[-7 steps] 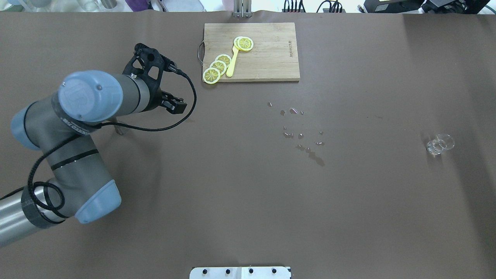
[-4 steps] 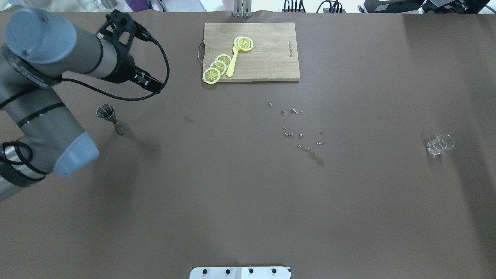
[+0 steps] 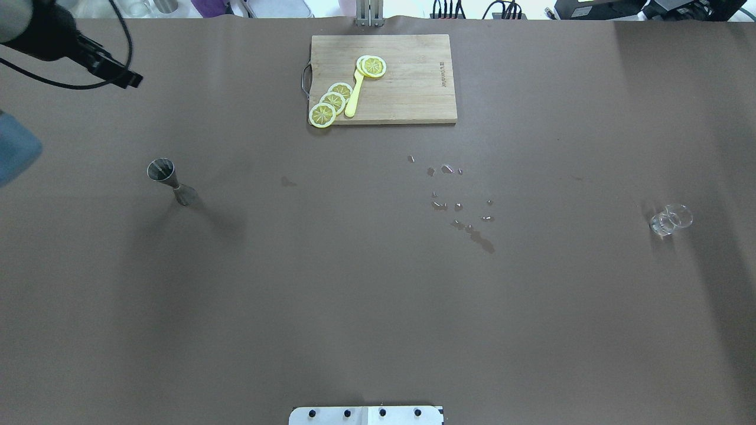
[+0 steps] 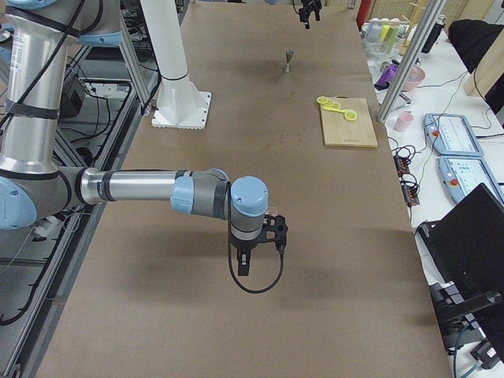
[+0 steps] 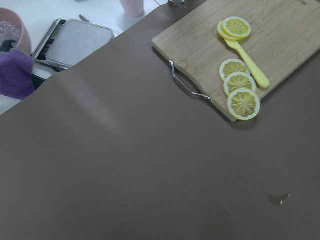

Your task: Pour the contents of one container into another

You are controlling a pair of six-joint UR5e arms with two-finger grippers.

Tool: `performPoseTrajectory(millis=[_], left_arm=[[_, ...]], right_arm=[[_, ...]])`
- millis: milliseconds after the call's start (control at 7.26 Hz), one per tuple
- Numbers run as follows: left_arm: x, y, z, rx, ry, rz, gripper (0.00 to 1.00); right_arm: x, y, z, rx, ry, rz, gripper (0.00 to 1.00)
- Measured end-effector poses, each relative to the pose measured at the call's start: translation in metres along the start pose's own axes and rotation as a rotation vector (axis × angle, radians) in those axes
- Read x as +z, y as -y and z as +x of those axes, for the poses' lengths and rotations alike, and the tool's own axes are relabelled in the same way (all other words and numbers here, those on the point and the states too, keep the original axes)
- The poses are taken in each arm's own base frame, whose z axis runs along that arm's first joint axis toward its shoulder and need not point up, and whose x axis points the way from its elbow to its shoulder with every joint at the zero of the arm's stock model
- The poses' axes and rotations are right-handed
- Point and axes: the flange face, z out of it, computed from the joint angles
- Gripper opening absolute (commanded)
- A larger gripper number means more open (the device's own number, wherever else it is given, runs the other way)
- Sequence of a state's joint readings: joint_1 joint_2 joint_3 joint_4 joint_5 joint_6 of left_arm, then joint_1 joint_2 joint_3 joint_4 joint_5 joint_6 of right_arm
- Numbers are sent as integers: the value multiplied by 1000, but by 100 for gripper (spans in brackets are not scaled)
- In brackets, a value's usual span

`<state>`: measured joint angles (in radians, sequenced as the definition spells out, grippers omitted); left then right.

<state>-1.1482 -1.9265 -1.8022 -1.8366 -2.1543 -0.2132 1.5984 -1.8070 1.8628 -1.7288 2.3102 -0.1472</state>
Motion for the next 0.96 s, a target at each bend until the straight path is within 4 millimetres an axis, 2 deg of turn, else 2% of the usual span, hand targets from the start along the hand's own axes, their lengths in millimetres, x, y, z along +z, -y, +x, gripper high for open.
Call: performPoseTrajectory(millis=[138, 413, 551, 964], left_arm=[[-13, -25, -37, -53, 2, -17, 97], [-31, -91, -104, -188, -20, -65, 97], [-37, -127, -127, -250, -47, -90, 97], [-57, -237, -176, -365, -104, -142, 97]], right_arm=[[0, 0, 0, 0, -1, 0, 100], [1, -1, 1, 2, -3, -2, 100], [1, -1, 1, 3, -5, -4, 100], [1, -1, 2, 3, -7, -4, 100]])
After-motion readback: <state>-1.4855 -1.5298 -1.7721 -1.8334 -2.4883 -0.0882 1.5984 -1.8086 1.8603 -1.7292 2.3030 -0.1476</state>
